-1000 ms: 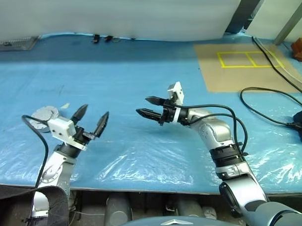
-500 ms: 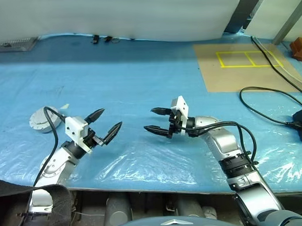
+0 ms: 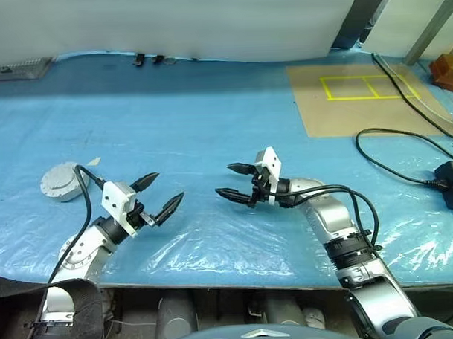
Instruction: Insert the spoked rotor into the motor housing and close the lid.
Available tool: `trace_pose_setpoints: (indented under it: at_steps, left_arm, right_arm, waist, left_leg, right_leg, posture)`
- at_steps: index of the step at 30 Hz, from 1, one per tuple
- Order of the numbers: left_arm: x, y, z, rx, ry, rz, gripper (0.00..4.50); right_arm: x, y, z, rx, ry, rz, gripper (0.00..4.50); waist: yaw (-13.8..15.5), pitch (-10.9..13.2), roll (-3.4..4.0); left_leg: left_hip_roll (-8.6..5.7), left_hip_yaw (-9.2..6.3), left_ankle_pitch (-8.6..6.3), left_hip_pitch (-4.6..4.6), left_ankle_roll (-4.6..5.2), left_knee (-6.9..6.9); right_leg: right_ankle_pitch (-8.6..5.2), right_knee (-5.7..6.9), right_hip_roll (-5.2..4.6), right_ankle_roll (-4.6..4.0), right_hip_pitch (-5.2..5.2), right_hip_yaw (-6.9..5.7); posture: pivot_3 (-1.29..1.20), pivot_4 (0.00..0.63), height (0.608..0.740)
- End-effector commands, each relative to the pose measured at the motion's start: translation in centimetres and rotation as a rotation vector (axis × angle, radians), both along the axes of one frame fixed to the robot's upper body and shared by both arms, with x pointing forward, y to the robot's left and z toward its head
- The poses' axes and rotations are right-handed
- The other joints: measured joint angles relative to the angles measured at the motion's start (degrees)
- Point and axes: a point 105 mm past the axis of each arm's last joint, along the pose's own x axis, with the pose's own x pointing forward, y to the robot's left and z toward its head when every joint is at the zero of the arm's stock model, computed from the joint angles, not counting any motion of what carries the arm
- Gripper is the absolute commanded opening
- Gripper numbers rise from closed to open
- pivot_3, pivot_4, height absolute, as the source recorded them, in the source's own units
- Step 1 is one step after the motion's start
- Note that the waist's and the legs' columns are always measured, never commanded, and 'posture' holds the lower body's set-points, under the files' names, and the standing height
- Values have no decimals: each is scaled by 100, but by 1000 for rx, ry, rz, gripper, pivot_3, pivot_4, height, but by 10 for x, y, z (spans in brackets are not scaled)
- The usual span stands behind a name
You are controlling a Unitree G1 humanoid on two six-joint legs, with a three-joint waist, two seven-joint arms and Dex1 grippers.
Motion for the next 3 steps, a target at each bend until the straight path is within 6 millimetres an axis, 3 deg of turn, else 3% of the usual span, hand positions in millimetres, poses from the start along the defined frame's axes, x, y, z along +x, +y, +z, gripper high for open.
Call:
trace_pose_setpoints:
  at_steps: [1, 3]
  left_arm:
    - [-3, 4, 18, -9, -46, -16, 4500]
    - [-1, 9, 20, -11, -56, 7, 4500]
  right_arm:
    - [-4, 6, 12, 14, -47, 43, 4468]
    - [-2, 6, 14, 17, -73, 38, 4468]
  waist:
    - [1, 0, 0]
    - [1, 0, 0]
  left_leg:
    - [0, 0, 0, 0, 0, 1]
    - [-2, 0, 0, -1, -1, 2]
  right_leg:
    - [0, 0, 0, 0, 1, 0]
    - [0, -2, -2, 0, 3, 0]
  posture:
    - [0, 150, 740]
    - [0, 150, 740]
